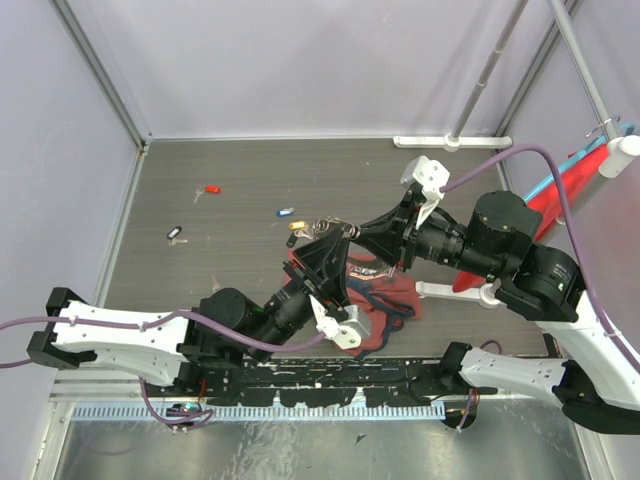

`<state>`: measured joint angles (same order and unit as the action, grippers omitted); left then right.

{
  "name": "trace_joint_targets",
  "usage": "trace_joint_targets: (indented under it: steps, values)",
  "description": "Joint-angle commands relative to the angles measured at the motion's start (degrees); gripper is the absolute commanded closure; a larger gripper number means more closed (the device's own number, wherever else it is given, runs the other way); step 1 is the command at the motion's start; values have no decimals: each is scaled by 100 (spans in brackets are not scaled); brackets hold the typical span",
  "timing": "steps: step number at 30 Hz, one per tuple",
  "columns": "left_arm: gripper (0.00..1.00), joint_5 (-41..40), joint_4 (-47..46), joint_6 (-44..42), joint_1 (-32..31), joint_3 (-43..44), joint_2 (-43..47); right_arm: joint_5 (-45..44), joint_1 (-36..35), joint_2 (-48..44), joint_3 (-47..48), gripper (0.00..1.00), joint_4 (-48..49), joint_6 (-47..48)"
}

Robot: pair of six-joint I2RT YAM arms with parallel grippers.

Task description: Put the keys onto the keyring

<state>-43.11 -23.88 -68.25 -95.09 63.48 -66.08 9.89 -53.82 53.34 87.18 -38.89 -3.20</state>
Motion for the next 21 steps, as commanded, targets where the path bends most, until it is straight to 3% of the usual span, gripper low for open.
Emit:
trace_joint_targets:
  steps: [1, 4, 12, 19, 21]
  values:
    - [72, -71, -319, -84, -19, 29, 0, 107, 3, -112, 67, 99, 400, -58]
    - [78, -68, -382, -141, -23, 34, -17, 107, 1, -128, 62, 99, 400, -58]
    - [81, -40, -486, -148, -19, 110, -36, 118, 4, -131, 19, 99, 383, -66]
    - [100, -104, -515, -84, -19, 121, -103, 102, 3, -150, 13, 99, 383, -58]
    - [100, -159, -545, -80, -19, 139, -137, 101, 3, -149, 13, 99, 383, -53]
